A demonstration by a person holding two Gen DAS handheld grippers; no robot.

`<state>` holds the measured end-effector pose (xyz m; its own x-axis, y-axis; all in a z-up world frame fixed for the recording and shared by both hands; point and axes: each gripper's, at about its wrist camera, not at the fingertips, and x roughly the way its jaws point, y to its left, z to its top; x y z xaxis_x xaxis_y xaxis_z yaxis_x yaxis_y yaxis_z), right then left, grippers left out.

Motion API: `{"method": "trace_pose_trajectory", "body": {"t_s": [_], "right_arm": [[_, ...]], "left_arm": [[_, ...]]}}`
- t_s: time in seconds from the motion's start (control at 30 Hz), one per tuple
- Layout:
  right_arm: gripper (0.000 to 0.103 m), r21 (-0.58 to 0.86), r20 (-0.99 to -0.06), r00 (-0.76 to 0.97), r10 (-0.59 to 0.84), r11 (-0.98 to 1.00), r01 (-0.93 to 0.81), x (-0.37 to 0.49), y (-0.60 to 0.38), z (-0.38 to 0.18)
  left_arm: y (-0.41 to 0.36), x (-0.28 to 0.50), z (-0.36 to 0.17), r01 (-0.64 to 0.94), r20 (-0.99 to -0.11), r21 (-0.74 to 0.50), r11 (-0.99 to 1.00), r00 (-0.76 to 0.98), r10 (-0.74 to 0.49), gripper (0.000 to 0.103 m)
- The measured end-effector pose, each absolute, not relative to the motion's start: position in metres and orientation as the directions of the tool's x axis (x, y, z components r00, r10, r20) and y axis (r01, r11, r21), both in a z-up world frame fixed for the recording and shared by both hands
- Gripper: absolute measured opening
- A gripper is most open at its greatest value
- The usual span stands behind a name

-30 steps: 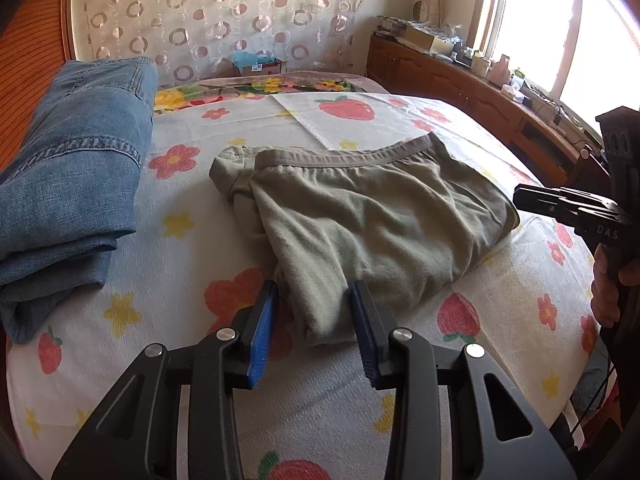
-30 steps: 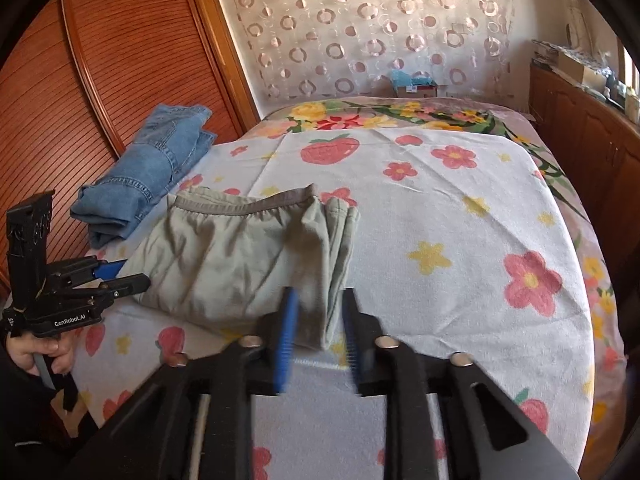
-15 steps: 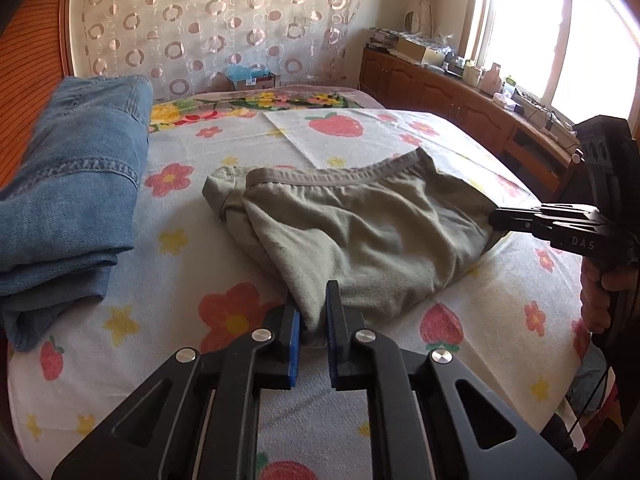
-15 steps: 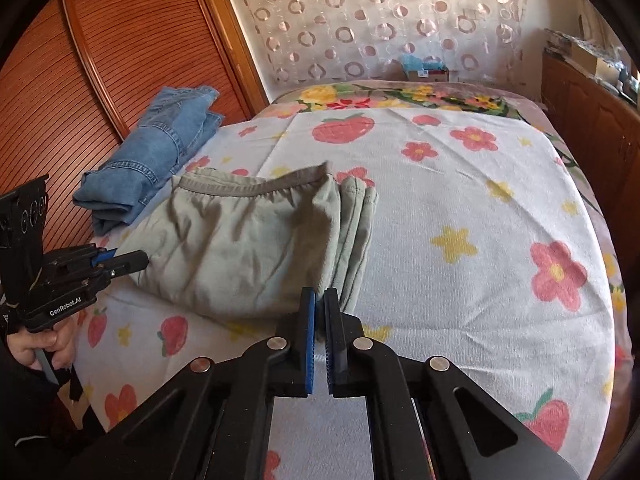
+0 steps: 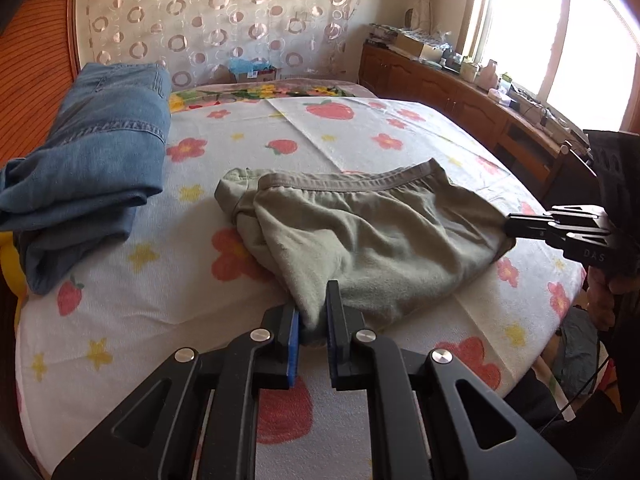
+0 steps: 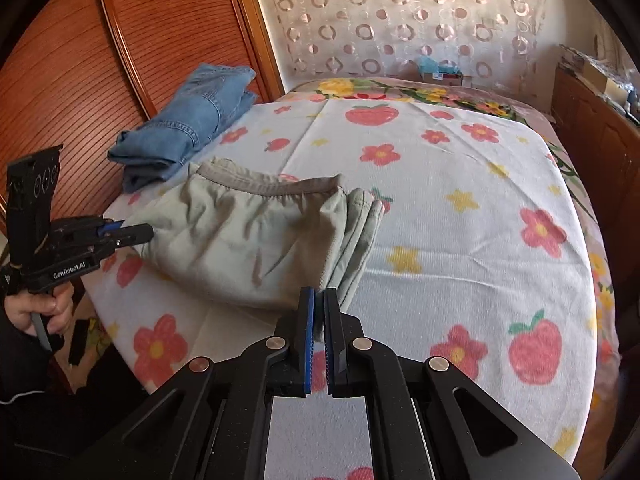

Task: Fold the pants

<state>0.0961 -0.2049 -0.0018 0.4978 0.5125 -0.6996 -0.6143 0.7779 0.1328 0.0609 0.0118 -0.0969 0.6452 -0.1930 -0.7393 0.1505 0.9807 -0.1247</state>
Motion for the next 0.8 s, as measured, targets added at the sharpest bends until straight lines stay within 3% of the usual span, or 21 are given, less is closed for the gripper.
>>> {"method": "trace_pose_trajectory", "body": {"t_s": [0.1, 0.27, 0.37, 0.43, 0.7, 0.8], "right_arm": [[0.005, 0.134, -0.688, 0.509, 0.516, 0.781, -0.610, 0.095, -0.204, 0.002], [0.008, 0.128, -0.659, 0.524, 0.539, 0.767, -0.629, 0.090, -0.203, 0.010], [0.010, 0.105, -0.648, 0.537, 0.540, 0.762, -0.640, 0.092, -0.195, 0.011], [0.014, 0.100, -0.644, 0.537, 0.546, 0.755, -0.648, 0.096, -0.189, 0.011], [0.020, 0.080, -0.654, 0.544, 0.525, 0.764, -0.640, 0.131, -0.166, 0.005], [0.024, 0.087, -0.671, 0.533, 0.516, 0.768, -0.634, 0.147, -0.158, -0.002]], "left_arm": [[0.009, 0.060, -0.094, 0.156, -0.738, -0.108, 0.982, 0.649, -0.185, 0.016], [0.009, 0.065, -0.090, 0.153, -0.735, -0.073, 0.985, 0.660, -0.157, 0.037], [0.013, 0.072, -0.088, 0.142, -0.727, -0.076, 0.987, 0.669, -0.152, 0.057], [0.016, 0.079, -0.088, 0.131, -0.726, -0.067, 0.989, 0.674, -0.139, 0.079], [0.021, 0.106, -0.087, 0.118, -0.714, -0.078, 0.990, 0.687, -0.139, 0.079], [0.022, 0.119, -0.092, 0.121, -0.729, -0.089, 0.989, 0.668, -0.148, 0.067]]}}
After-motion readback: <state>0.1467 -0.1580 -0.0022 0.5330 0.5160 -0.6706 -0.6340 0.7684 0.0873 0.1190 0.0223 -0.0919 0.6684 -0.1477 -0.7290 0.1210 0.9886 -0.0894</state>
